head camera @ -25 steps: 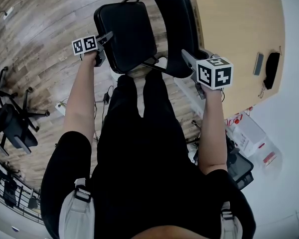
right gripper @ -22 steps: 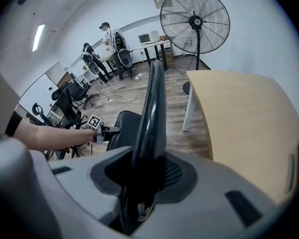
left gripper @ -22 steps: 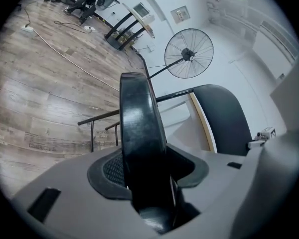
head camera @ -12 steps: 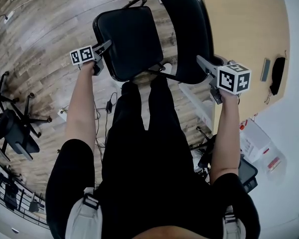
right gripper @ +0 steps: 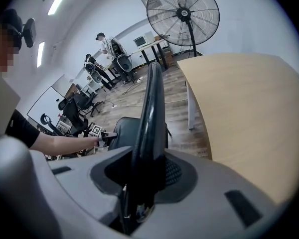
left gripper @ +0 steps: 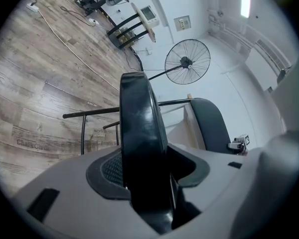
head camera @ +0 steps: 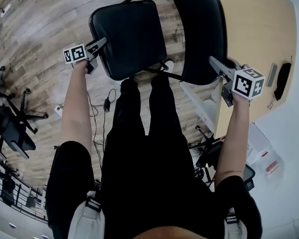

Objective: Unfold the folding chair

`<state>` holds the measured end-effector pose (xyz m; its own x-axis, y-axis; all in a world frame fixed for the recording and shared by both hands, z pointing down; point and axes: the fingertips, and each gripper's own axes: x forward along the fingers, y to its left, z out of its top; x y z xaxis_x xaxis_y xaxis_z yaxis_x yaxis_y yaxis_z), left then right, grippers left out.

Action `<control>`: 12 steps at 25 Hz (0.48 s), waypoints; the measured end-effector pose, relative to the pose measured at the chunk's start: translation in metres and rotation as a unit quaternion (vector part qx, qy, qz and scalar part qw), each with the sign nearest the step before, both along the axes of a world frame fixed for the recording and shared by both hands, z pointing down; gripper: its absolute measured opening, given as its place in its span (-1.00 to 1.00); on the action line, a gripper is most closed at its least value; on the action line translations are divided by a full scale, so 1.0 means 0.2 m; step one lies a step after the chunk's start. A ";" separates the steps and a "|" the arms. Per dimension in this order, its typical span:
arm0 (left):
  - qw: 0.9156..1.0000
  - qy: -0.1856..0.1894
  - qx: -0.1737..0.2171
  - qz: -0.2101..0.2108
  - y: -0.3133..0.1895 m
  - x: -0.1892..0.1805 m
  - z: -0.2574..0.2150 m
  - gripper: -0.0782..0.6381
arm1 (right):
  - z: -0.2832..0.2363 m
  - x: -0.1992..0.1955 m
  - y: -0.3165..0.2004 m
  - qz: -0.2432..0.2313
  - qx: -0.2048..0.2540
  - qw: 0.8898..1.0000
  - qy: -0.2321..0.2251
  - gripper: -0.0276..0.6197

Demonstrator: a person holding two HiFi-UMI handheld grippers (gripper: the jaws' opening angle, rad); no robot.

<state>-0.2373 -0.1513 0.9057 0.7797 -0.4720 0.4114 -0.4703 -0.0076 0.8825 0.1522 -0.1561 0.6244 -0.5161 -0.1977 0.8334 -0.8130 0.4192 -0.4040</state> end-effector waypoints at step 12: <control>0.999 0.039 0.001 0.010 0.07 -0.18 0.22 -0.16 | 0.13 -0.04 0.02 -0.001 -0.003 1.000 -0.027 -0.57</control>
<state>-0.2727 -0.1369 0.9500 0.8192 -0.4560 0.3479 -0.3991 -0.0176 0.9167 0.1450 -0.1521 0.6510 -0.5601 -0.1921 0.8058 -0.7893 0.4189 -0.4489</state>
